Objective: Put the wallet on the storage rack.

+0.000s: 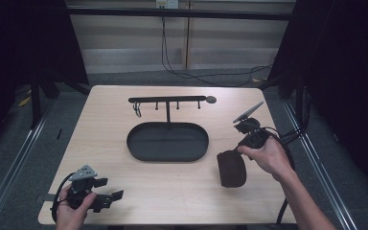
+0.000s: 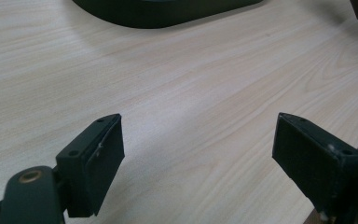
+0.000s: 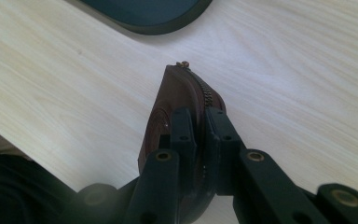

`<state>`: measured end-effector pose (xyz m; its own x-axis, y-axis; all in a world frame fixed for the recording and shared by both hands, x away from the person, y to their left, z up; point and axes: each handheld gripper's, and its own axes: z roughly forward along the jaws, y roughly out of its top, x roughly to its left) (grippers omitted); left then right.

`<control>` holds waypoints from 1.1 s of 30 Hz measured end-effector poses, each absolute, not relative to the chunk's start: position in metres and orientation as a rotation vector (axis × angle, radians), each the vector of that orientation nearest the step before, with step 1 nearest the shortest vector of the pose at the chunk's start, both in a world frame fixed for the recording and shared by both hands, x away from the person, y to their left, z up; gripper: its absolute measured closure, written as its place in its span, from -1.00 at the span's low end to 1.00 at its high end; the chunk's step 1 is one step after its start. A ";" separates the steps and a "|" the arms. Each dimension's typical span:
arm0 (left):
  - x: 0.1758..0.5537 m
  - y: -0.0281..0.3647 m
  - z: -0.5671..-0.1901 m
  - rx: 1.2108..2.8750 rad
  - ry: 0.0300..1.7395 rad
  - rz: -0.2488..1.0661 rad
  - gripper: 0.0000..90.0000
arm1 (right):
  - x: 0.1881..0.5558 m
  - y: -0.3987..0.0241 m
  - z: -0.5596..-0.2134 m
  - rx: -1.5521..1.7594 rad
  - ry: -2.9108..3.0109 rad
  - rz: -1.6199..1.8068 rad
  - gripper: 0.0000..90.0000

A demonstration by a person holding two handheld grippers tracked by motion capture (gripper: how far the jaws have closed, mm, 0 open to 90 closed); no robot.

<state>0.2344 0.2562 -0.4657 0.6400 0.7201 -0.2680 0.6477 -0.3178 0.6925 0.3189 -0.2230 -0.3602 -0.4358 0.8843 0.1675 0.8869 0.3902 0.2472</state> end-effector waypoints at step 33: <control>0.234 0.257 -0.464 2.042 1.047 0.117 -0.63 | 0.362 -0.199 -0.328 -1.704 -2.667 -0.360 0.84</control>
<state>0.2340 0.2567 -0.4645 0.6500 0.7121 -0.2653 0.6363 -0.3191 0.7024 0.3620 -0.1989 -0.3280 -0.4270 0.9003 0.0847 0.8905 0.4024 0.2126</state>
